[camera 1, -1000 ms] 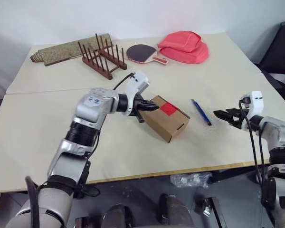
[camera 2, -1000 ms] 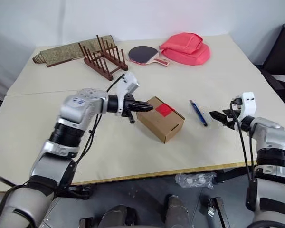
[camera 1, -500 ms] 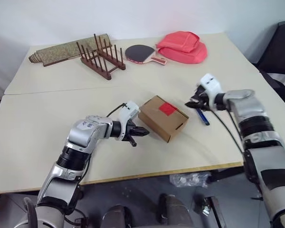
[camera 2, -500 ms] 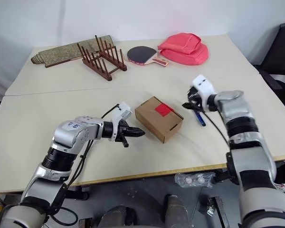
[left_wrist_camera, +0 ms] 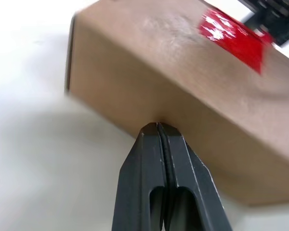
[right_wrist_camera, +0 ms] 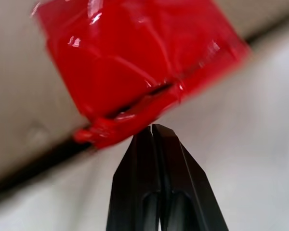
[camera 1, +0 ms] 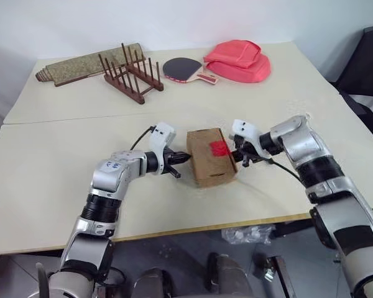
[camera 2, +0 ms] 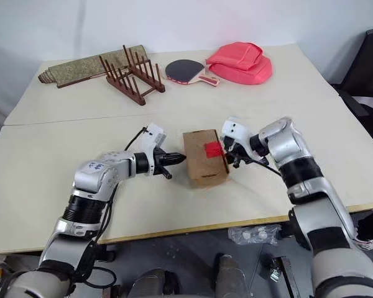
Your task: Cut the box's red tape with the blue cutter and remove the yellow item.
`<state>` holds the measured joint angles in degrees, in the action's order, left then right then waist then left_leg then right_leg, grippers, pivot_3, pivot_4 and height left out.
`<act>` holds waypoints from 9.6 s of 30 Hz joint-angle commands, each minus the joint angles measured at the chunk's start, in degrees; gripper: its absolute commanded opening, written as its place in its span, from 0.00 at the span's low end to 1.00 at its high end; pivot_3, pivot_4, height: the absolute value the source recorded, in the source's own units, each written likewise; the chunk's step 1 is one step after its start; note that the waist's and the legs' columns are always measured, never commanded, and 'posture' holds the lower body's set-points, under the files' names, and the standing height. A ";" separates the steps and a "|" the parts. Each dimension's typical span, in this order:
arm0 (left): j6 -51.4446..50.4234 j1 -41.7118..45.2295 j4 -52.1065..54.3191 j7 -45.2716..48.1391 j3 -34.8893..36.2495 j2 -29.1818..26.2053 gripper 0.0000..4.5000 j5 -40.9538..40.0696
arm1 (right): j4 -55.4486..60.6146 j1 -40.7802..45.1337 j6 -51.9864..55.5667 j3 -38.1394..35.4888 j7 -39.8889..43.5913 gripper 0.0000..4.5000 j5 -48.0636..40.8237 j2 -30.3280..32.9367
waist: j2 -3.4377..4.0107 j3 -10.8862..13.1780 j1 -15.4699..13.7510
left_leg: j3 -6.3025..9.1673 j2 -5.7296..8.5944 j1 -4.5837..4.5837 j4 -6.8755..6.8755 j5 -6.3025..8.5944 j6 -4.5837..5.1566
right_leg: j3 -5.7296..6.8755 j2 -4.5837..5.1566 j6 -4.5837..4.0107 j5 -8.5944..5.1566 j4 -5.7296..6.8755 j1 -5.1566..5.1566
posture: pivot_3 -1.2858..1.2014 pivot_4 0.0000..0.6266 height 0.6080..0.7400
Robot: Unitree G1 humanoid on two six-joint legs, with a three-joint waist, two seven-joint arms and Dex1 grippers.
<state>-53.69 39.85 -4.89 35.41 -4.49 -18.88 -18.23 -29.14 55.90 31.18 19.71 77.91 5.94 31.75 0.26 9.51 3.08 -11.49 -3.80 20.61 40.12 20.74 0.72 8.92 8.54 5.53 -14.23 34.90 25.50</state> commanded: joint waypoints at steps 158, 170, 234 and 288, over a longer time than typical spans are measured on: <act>19.82 8.25 -9.41 21.39 -12.53 -9.20 0.00 9.39 | 8.23 19.85 61.32 -15.03 -32.96 0.01 -37.59 1.51 | -0.54 0.13 -0.20 | 0.06 0.00 0.50 0.38 -0.26 -0.12 | -0.49 0.03 -0.20 -0.05 0.82 0.88 | 0.52 0.24 1.00; 19.75 8.26 -9.12 21.76 -12.92 -8.91 0.00 9.43 | -12.34 12.37 36.03 -13.03 -30.76 0.35 -26.12 0.64 | -0.64 0.07 -0.10 | -0.23 0.01 0.54 0.43 -0.29 -0.07 | -0.46 0.02 -0.20 -0.04 0.80 0.86 | 0.52 0.24 1.00; 22.94 6.83 -9.79 18.85 -9.28 -7.98 0.00 10.03 | -5.58 28.93 61.32 -17.40 -48.40 0.01 -47.95 -1.74 | -0.48 0.17 -1.33 | 0.00 0.05 0.58 0.30 -0.36 -0.14 | -0.51 0.05 -0.21 -0.04 0.79 0.95 | 0.52 0.24 1.00; 26.21 10.81 -13.87 33.65 -16.43 -20.72 0.00 14.46 | -0.17 17.25 61.32 -25.75 -113.02 0.01 -96.65 -2.91 | -0.54 0.09 0.40 | -0.11 -0.06 0.16 -0.11 -0.37 -0.16 | -0.86 -0.10 -0.22 -0.05 0.66 0.90 | 0.52 0.24 1.00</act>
<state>-25.62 54.31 -16.68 69.14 -17.80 -38.35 -8.42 -29.33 73.88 91.25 -7.59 -35.23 -90.66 27.99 -0.28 9.59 3.47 -11.62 -3.86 20.71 40.00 20.37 0.57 8.02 8.44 5.30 -14.28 35.56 26.36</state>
